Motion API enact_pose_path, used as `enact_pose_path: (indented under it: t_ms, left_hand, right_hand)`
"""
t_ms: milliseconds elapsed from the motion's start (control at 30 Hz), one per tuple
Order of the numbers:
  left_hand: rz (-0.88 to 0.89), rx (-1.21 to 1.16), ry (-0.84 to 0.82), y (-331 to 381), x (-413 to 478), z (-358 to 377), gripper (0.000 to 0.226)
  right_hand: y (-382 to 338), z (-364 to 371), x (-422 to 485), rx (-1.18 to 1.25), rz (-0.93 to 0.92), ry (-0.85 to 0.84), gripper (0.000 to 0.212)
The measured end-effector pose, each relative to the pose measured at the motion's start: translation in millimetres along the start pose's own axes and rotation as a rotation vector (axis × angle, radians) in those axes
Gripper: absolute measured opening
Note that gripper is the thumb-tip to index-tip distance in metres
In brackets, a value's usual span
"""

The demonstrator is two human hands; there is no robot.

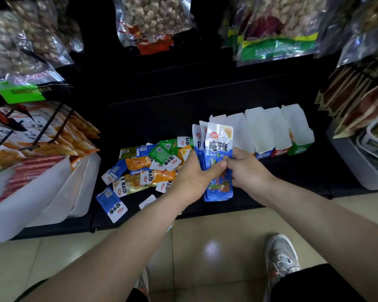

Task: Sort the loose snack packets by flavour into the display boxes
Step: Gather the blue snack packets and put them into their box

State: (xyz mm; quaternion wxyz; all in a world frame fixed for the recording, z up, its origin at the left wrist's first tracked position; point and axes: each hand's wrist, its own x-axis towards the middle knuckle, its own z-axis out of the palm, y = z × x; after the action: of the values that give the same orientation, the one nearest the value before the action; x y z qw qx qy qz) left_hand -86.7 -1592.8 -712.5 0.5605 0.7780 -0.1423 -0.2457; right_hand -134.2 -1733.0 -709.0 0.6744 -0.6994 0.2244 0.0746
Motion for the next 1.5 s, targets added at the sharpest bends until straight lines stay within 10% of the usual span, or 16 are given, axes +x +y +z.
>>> enact_pose_path:
  t_ms: [667,1033,1500]
  left_hand:
    - [-0.255,-0.065,0.137,-25,141,109,0.042]
    - [-0.116,-0.128,0.200,-39,310,180,0.041]
    - [0.206,0.432,0.200,-85,338,187,0.062]
  right_hand:
    - [37,-194,39,-0.464,0.236,-0.011,0.020]
    - [149,-191,170,-0.869,-0.200,0.158,0.066]
    - [191,-177,206,-0.929,-0.311,0.345,0.048]
